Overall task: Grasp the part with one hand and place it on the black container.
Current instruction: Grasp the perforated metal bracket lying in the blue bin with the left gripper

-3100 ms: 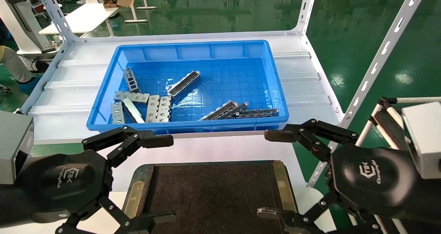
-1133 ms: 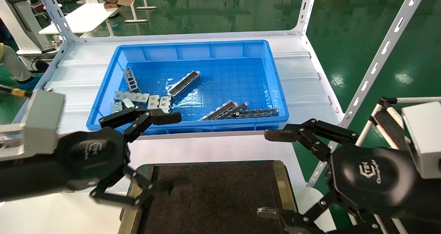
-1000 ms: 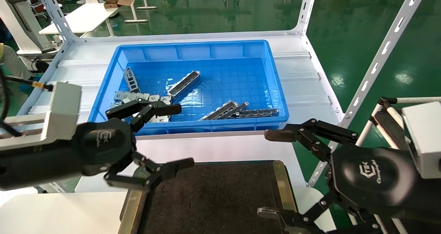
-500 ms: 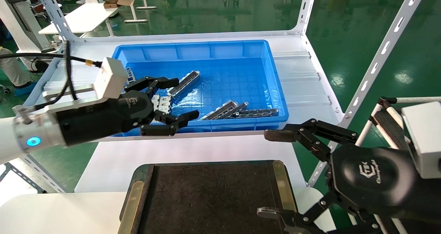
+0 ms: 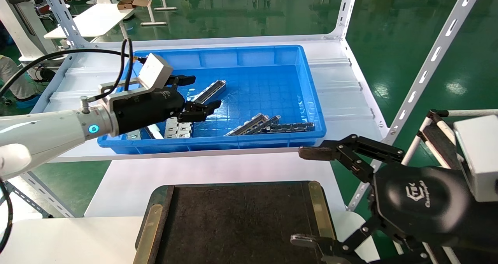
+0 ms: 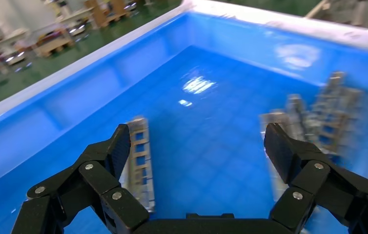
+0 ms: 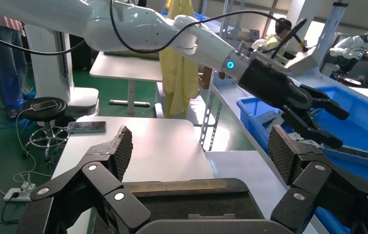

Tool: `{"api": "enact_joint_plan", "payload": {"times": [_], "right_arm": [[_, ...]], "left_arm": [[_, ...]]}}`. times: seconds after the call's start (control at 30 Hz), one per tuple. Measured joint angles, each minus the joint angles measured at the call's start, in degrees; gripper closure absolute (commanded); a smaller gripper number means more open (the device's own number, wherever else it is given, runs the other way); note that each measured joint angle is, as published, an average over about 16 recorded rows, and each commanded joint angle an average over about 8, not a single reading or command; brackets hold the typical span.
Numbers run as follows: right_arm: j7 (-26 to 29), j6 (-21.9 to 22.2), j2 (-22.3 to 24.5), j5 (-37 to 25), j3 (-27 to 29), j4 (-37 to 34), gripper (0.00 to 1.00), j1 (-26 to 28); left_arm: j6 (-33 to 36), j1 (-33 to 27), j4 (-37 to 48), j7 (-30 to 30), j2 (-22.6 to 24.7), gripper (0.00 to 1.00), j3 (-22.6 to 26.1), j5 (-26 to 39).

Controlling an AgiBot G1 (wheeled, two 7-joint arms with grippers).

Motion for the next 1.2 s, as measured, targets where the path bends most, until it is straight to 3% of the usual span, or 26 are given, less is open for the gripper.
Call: {"api": "enact_joint_plan", "payload": {"times": [0.53,0.57,0.6,0.8,0.83,0.87,1.2], "right_arm": [[0.0,0.0,0.0,0.0,0.0,0.0,0.00,0.0],[0.0,0.0,0.0,0.0,0.0,0.0,0.05,0.0],[0.0,0.0,0.0,0.0,0.0,0.0,0.17,0.0],[0.0,0.0,0.0,0.0,-0.1,0.0,0.91,0.0],[0.0,0.0,0.0,0.0,-0.1,0.0,0.99,0.0],[0.0,0.0,0.0,0.0,-0.1,0.0,1.00,0.0],[0.0,0.0,0.0,0.1,-0.1,0.0,1.00,0.0]], "left_arm": [[-9.3,-5.7,18.2,7.8,7.7,0.00,-0.4,0.7],[-9.8,-5.8,18.7,8.1,7.9,0.03,-0.4,0.6],[-10.3,-5.8,19.3,8.3,8.2,0.10,-0.5,0.6],[-13.0,-6.0,21.6,9.4,9.2,0.85,-0.7,0.4],[-13.4,-6.0,21.9,9.5,9.3,0.95,-0.7,0.3],[-13.8,-6.0,22.1,9.7,9.4,1.00,-0.7,0.3],[-18.5,-5.8,23.5,10.5,10.2,1.00,-0.8,0.2]]}}
